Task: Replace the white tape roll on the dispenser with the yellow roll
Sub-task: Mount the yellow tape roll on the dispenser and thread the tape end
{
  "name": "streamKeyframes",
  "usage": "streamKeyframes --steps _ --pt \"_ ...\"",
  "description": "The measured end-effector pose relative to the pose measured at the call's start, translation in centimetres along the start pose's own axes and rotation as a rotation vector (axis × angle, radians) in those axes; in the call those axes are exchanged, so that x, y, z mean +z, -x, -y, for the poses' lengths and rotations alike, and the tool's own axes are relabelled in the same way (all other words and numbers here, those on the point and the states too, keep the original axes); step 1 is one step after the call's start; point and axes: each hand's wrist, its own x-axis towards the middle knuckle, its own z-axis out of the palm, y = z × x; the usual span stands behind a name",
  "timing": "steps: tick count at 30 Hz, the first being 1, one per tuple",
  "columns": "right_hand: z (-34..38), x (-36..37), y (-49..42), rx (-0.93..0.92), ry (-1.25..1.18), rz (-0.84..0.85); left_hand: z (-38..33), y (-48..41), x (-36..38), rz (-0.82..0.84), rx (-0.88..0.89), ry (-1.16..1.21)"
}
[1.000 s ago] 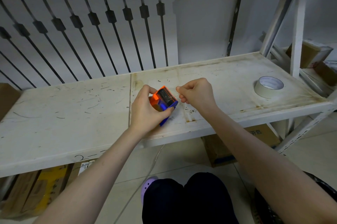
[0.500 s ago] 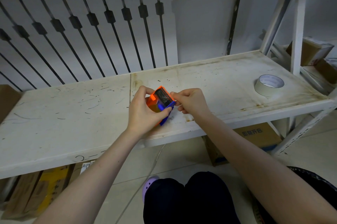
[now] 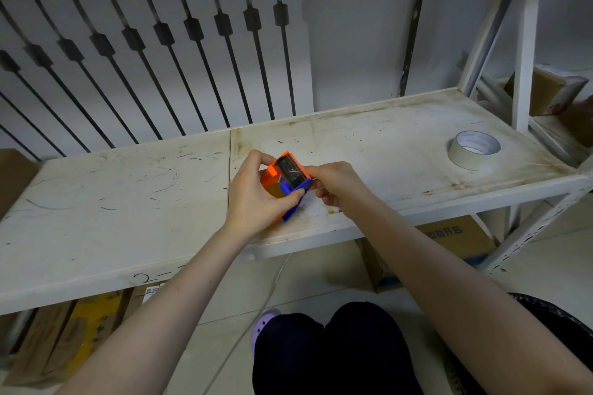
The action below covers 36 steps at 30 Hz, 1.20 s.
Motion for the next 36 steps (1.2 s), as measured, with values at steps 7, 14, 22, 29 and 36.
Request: streamKeyframes --steps 7,14,22,29,36 --pt "-1.7 0.8 -1.1 -0.005 -0.164 -0.024 -0.1 -0.2 0.0 0.037 -0.019 0.009" --pt "-3.5 0.8 0.8 -0.569 -0.106 -0.071 0.0 -1.1 0.2 0.019 -0.060 0.015" --pt "-4.2 1.0 0.7 -0.544 0.050 -0.068 -0.3 -2.3 0.8 0.037 -0.052 -0.046" --pt "-2.8 0.9 -0.1 -0.384 -0.061 0.039 -0.3 -3.6 1.2 0.117 -0.057 -0.139" --pt "-3.4 1.4 -1.4 -0.316 0.034 0.103 0.3 -3.9 -0.1 0.364 -0.070 -0.171"
